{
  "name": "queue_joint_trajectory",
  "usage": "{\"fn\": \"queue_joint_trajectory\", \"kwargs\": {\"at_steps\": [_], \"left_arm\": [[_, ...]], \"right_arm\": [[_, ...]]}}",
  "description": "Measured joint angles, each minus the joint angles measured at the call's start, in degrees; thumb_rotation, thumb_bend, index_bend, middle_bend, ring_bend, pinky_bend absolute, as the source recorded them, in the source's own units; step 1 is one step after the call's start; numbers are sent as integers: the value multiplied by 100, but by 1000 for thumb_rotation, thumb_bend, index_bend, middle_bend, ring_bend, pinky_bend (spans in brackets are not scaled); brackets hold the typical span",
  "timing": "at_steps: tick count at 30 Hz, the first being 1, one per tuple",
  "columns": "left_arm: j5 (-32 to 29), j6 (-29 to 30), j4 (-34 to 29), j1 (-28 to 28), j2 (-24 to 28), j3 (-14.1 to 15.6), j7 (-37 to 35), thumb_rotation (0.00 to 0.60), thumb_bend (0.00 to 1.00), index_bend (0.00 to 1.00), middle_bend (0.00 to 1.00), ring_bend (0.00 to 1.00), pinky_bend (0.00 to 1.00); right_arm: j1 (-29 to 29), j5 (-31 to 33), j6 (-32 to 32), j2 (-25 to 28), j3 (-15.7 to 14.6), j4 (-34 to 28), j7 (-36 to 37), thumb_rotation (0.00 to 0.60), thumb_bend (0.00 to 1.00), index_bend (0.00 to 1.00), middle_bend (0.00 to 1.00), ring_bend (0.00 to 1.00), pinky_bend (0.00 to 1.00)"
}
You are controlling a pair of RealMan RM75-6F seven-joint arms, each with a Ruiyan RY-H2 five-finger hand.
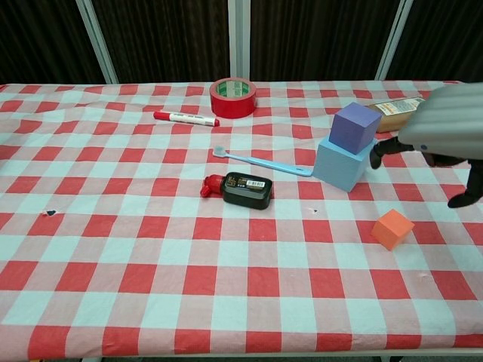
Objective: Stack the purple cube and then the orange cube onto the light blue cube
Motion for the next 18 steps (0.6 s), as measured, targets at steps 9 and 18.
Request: {"fn": "queue_joint_trajectory", "kwargs": {"at_steps": [9, 18], "left_arm": [[24, 0, -18, -3, -3, 25, 16, 600, 211, 231, 198, 132, 239], [8, -22, 12, -9, -10, 22, -6, 600, 211, 231, 198, 132, 239]], "right_arm": [[-188, 49, 54, -480, -7, 361, 126, 600, 55, 282, 1000, 1000, 1000], [-230, -191, -119, -887, 146, 928, 761, 600, 79, 314, 1000, 1000, 1000]]}}
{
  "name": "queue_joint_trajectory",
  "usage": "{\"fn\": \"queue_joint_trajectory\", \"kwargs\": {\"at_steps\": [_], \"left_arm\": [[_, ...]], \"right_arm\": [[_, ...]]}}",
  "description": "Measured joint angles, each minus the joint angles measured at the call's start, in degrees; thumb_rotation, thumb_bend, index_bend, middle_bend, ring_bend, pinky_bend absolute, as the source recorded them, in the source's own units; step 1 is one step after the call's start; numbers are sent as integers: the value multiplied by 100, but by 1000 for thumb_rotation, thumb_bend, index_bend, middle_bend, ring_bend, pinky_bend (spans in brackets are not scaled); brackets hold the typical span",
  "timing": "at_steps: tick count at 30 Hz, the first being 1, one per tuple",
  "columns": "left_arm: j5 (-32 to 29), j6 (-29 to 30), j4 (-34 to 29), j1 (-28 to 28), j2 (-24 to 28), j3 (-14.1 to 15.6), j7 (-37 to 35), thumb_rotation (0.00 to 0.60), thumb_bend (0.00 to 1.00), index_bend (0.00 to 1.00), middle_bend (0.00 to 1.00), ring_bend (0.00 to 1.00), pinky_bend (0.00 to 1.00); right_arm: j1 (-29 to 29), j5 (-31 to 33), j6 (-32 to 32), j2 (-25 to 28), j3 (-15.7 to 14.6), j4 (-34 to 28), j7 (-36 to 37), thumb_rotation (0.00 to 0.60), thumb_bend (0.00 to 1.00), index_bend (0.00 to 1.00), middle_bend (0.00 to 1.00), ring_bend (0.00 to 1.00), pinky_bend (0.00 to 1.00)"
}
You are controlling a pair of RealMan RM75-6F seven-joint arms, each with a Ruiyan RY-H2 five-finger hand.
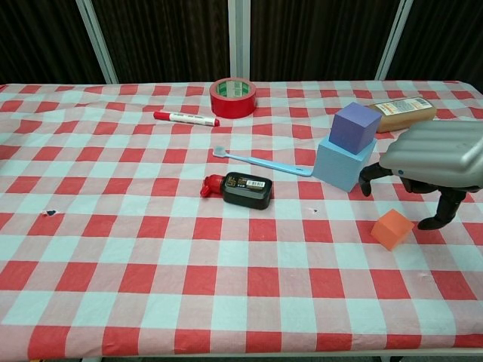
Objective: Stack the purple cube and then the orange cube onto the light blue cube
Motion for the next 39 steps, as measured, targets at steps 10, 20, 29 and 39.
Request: {"fn": "queue_joint_trajectory", "kwargs": {"at_steps": [10, 20, 29, 39], "left_arm": [[-9, 48, -6, 9, 2, -23, -15, 600, 210, 231, 198, 132, 239], [3, 66, -24, 4, 1, -27, -35, 600, 211, 233, 197, 132, 239], [13, 76, 17, 11, -8, -26, -114, 600, 211, 233, 197, 132, 239], [-3, 62, 28, 21, -14, -21, -143, 600, 211, 233, 197, 132, 239]], "right_arm": [[-127, -263, -20, -113, 6, 74, 306, 600, 85, 330, 1000, 1000, 1000], [-188, -68, -55, -91, -30, 51, 84, 600, 109, 334, 1000, 1000, 1000], [-193, -32, -134, -217, -31, 211, 63, 600, 129, 370, 1000, 1000, 1000], [-219, -66, -143, -388, 25, 433, 166, 600, 150, 504, 1000, 1000, 1000]]}}
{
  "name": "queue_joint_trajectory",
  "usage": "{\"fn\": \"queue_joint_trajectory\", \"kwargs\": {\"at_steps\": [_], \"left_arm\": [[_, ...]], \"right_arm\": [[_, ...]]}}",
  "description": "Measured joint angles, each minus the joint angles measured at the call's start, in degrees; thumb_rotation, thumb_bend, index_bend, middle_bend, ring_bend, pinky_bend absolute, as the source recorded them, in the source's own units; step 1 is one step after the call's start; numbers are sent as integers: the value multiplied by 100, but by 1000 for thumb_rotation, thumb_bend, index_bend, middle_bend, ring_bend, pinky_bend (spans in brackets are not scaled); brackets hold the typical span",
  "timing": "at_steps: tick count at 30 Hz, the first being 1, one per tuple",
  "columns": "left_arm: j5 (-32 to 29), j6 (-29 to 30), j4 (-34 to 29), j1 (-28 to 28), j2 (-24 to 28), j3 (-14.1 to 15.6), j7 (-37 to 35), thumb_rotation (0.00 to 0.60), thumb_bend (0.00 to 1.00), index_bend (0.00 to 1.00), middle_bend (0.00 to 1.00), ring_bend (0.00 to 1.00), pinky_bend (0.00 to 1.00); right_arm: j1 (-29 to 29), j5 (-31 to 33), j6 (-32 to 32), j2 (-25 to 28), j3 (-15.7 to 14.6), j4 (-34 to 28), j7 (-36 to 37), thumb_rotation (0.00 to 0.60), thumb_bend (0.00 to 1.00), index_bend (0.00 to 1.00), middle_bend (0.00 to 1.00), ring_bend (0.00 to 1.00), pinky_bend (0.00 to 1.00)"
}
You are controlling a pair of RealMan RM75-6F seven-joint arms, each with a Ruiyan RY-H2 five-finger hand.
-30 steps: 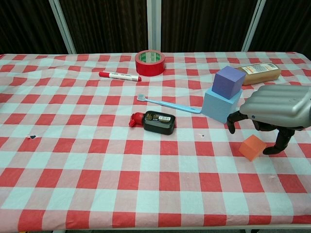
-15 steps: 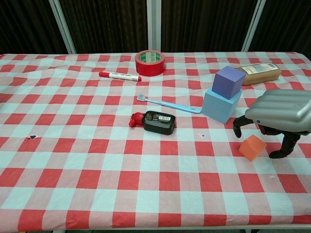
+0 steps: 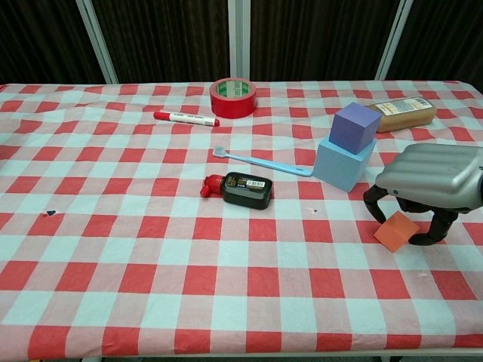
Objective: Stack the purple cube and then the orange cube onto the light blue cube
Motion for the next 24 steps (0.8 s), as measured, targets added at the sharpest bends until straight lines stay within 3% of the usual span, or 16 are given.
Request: {"fn": "queue_joint_trajectory", "kwargs": {"at_steps": [9, 15, 20, 24], "left_arm": [[0, 9, 22, 2, -7, -6, -22, 600, 211, 233, 197, 132, 239], [-10, 18, 16, 8, 3, -20, -57, 600, 211, 233, 197, 132, 239], [-8, -14, 25, 2, -6, -5, -47, 600, 210, 233, 197, 132, 239], [-8, -24, 44, -4, -20, -2, -40, 600, 210, 233, 198, 132, 239]], "right_arm": [[1, -148, 35, -46, 115, 58, 206, 600, 168, 573, 1000, 1000, 1000], [39, -330, 218, 250, 270, -369, 236, 600, 166, 577, 1000, 1000, 1000], [160, -359, 379, 809, 583, -1138, 167, 600, 166, 576, 1000, 1000, 1000], [451, -53, 285, 1390, 1025, -1594, 97, 600, 161, 576, 1000, 1000, 1000]]}}
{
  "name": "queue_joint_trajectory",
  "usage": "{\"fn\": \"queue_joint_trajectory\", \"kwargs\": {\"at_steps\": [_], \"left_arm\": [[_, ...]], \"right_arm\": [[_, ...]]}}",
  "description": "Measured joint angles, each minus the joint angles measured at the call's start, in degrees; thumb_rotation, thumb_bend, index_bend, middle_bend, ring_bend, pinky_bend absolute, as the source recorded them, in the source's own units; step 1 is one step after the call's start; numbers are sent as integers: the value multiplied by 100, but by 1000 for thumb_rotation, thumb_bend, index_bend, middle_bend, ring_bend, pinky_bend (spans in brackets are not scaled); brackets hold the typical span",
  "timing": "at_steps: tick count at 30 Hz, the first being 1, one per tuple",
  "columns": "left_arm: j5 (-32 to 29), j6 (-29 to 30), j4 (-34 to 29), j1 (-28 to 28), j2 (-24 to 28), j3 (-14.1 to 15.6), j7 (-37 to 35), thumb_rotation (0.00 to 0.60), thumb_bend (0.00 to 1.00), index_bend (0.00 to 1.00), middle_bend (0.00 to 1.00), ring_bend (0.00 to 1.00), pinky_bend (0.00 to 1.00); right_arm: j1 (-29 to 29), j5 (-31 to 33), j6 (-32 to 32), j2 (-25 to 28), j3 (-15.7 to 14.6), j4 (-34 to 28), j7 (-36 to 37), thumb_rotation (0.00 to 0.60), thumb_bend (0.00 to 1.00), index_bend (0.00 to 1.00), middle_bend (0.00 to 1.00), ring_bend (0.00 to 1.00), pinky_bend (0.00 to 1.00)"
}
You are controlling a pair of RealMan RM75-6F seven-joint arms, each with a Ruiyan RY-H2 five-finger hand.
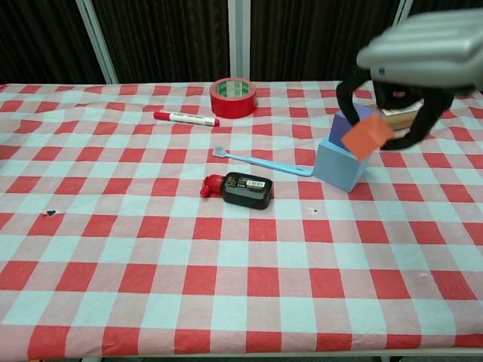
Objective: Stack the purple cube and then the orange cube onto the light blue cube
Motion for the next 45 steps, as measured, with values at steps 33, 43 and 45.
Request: {"fn": "queue_joint_trajectory", "kwargs": {"at_steps": [33, 43, 45], "left_arm": [[-121, -153, 235, -14, -107, -42, -185, 600, 210, 233, 198, 132, 239], [-146, -152, 281, -10, -125, -61, -184, 600, 211, 233, 197, 132, 239], [-150, -159, 292, -11, -130, -62, -183, 600, 210, 233, 197, 132, 239]], "right_arm": [[2793, 1609, -3464, 545, -257, 2143, 1297, 600, 158, 592, 1000, 1000, 1000], [2938, 1221, -3714, 322, -413, 2451, 1696, 600, 158, 592, 1000, 1000, 1000], [2950, 1153, -3755, 288, -417, 2493, 1779, 600, 158, 592, 1000, 1000, 1000]]}}
